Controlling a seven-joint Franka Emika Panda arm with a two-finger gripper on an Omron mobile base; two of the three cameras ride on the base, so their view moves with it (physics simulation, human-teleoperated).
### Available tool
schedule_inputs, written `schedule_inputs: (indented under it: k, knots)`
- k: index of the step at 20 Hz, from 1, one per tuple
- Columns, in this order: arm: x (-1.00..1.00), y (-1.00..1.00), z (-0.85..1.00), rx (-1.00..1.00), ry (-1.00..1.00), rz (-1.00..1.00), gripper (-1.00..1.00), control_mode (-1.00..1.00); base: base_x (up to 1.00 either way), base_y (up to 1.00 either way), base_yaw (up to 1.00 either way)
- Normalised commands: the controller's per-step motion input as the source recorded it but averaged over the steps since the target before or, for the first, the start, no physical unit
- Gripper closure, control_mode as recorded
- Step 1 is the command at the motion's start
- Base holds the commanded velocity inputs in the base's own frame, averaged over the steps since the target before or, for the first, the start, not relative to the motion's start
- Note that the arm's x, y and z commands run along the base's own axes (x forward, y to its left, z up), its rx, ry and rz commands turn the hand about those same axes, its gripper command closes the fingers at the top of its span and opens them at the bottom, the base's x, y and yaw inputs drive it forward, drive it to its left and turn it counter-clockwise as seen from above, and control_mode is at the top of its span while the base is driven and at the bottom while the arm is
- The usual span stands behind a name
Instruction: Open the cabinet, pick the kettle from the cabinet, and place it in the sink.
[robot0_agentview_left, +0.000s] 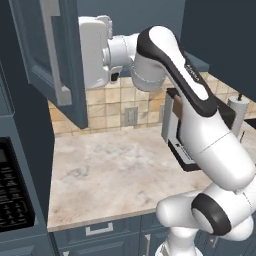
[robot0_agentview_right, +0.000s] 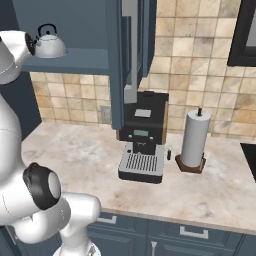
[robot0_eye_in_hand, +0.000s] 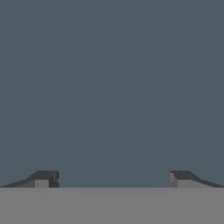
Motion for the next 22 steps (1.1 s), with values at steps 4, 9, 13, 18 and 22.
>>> schedule_inputs:
  k: [4, 9, 13, 18, 22]
  knots:
    - [0.00, 0.40, 0.00, 0.00, 0.00, 0.04, -1.00, -1.00, 0.00, 0.00, 0.00]
    - [0.00, 0.40, 0.00, 0.00, 0.00, 0.04, -1.00, -1.00, 0.00, 0.00, 0.00]
    - [0.00, 0.34, 0.00, 0.00, 0.00, 0.04, -1.00, -1.00, 0.00, 0.00, 0.00]
    - [0.00, 0.34, -0.05, 0.00, 0.00, 0.03, -1.00, -1.00, 0.00, 0.00, 0.00]
    - [0.00, 0.36, -0.08, 0.00, 0.00, 0.01, -1.00, -1.00, 0.00, 0.00, 0.00]
